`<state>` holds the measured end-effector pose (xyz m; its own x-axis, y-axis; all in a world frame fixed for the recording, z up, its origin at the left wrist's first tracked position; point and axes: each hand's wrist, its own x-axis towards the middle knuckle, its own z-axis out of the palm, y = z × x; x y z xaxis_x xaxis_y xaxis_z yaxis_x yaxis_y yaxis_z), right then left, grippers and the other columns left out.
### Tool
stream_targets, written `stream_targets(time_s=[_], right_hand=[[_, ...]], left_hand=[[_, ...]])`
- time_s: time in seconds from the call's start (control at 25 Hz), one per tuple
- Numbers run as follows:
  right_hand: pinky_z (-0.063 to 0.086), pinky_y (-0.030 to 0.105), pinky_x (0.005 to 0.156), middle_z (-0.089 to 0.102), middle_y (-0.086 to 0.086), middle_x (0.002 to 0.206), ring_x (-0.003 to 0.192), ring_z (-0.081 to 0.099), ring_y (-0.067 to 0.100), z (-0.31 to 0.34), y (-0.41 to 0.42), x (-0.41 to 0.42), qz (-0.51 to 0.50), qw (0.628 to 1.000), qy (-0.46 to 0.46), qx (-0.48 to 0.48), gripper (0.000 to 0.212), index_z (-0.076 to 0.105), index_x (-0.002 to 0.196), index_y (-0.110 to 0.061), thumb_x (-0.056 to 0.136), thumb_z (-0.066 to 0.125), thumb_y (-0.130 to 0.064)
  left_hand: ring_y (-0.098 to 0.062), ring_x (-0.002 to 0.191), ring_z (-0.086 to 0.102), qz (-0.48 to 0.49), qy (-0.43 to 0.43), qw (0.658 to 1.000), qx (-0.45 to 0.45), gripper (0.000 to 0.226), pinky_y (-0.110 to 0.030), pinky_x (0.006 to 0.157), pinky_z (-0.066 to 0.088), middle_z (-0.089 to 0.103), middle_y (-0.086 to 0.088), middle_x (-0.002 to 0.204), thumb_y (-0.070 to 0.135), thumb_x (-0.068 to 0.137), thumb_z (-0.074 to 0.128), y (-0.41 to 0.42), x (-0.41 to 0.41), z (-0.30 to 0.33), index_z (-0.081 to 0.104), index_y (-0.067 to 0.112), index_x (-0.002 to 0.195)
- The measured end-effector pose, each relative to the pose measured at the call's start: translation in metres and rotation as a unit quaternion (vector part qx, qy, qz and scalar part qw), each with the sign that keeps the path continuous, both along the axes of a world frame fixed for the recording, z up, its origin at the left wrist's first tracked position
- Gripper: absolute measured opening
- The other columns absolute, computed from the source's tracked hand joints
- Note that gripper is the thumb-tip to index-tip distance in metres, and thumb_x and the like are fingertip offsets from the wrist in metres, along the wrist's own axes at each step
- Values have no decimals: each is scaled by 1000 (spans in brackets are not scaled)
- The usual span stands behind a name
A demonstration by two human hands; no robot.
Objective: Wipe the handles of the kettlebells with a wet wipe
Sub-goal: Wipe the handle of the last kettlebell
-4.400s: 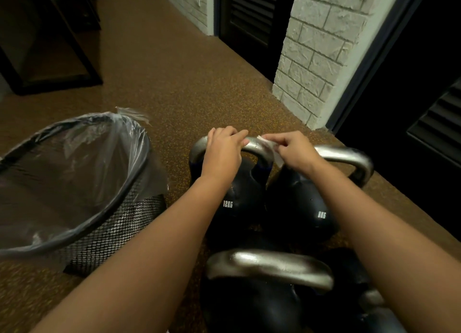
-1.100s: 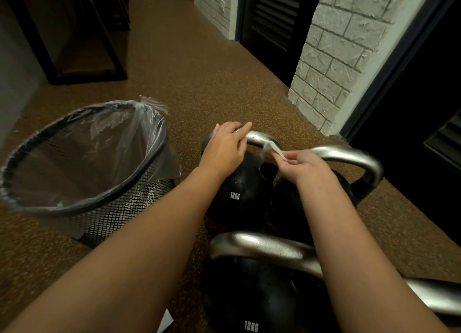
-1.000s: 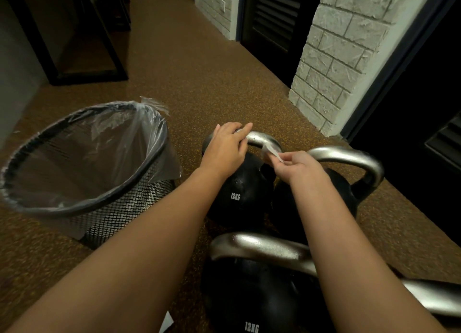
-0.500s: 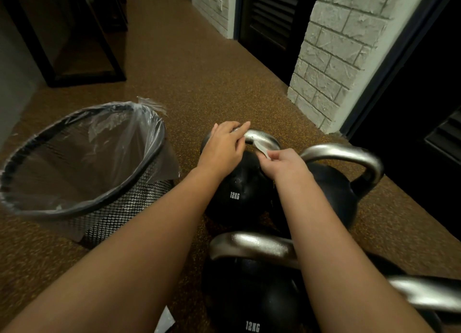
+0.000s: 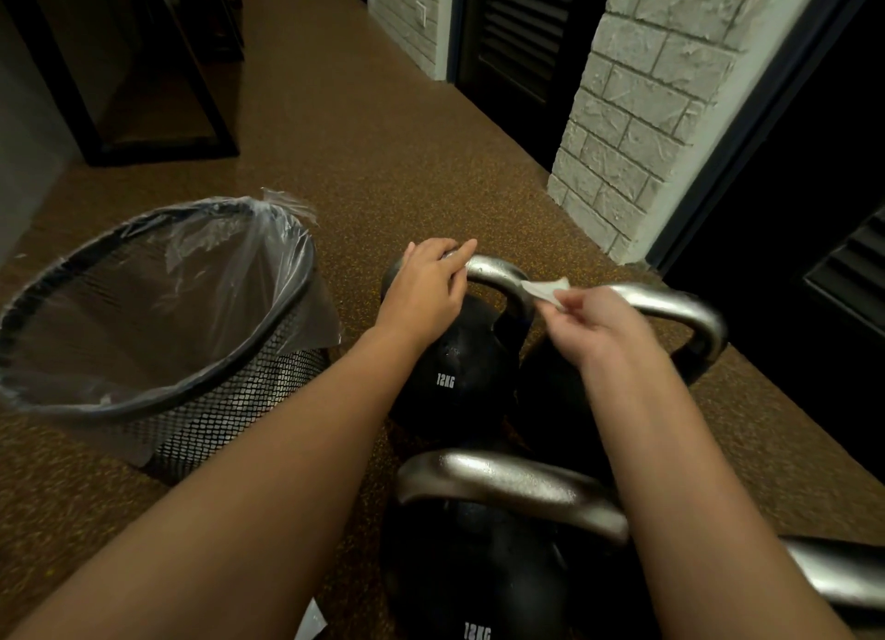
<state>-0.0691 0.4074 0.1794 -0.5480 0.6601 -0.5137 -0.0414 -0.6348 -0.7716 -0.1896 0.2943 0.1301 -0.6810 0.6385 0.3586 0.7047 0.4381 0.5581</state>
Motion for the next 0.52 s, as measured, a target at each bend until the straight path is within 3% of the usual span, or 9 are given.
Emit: stream_targets(time_s=[0.08,0.12,0.2,0.28,0.32,0.52], right_hand=[[43,29,96,47,13,134,121,49,27,11,14,-9,-25,986,-78,144,46,42,135,-2,91,36,11],[46,25,90,51,8,128,113,53,23,12,16,-14,-15,959,-146,242,46,46,134,-6,91,39,8],[50,28,79,59,5,121,102,57,22,4,14,-18,93,871,-241,418,42,53,130,-11,91,45,0],[46,33,92,62,12,120,110,56,29,-11,2,-24,194,769,-313,522,41,57,127,-12,89,47,-3],[42,33,97,61,14,121,115,53,31,-14,-2,-27,203,745,-323,547,43,56,128,-13,88,46,0],[31,12,93,61,10,126,118,52,25,-22,1,-12,200,720,-239,621,46,54,130,-14,89,43,4]], left_hand=[[-13,128,37,-1,-2,1000,5,41,-36,116,4,48,-2,131,15,96,42,-1,0,0,43,19,137],[-13,128,37,-2,-5,1000,8,41,-36,116,5,49,-2,130,15,96,42,-1,0,0,44,19,137],[-14,127,38,-2,-6,1000,12,41,-37,116,5,49,-3,129,14,96,42,0,1,0,44,18,136],[-15,127,38,-1,-6,1000,9,41,-37,116,5,50,-3,129,14,96,42,0,1,1,45,17,136],[-15,127,38,-2,-7,1000,9,41,-38,116,5,49,-3,129,14,96,42,0,1,1,45,17,136],[-15,127,38,4,-2,1000,8,41,-36,116,5,49,-3,130,14,95,43,2,-1,-1,44,18,136]])
